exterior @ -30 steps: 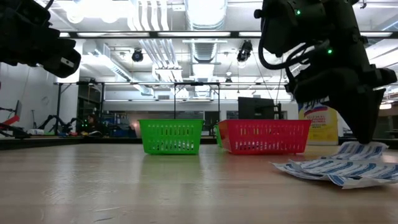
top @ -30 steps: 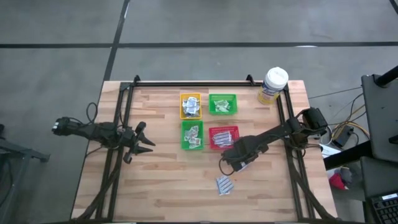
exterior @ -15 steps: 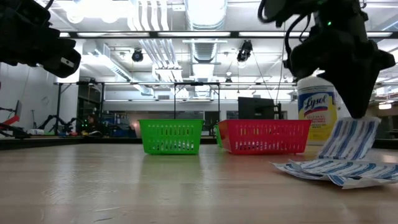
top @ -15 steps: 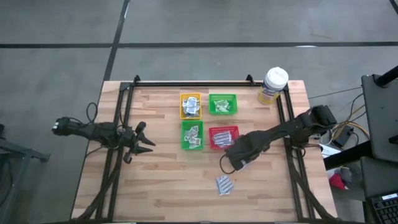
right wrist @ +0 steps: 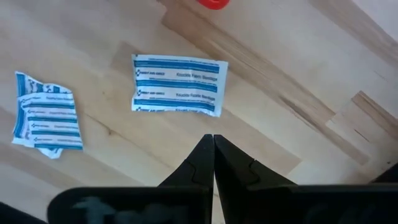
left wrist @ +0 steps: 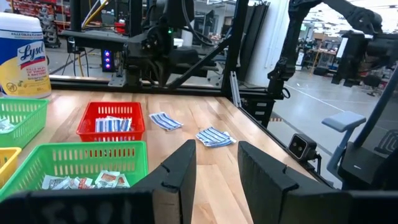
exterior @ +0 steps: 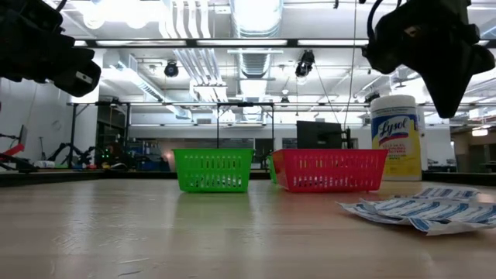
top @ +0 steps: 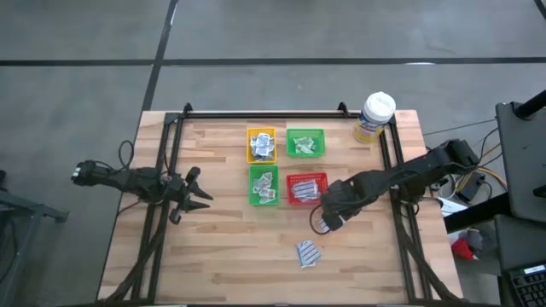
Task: Pick & Place First Aid Supplies
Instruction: Put the blue bandage pack into the red bin
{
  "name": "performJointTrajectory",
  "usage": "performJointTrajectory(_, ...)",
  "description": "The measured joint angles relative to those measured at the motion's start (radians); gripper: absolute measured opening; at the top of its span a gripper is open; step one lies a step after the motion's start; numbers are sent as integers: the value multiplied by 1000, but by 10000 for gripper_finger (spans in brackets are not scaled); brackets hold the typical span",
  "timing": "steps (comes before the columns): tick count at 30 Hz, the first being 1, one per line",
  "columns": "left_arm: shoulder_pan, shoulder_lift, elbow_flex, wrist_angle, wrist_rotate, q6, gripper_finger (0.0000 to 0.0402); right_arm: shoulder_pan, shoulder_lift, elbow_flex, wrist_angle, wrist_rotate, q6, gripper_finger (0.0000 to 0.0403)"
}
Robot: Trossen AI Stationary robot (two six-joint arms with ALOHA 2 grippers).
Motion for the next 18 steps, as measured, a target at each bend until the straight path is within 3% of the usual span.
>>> performJointTrajectory(10,0,0,0,0,0,-2,115,-6,3,-54,9,61,29,15)
performJointTrajectory(18,0,0,0,1,0,-5,115,-5,1,-151,63,-32,46,85)
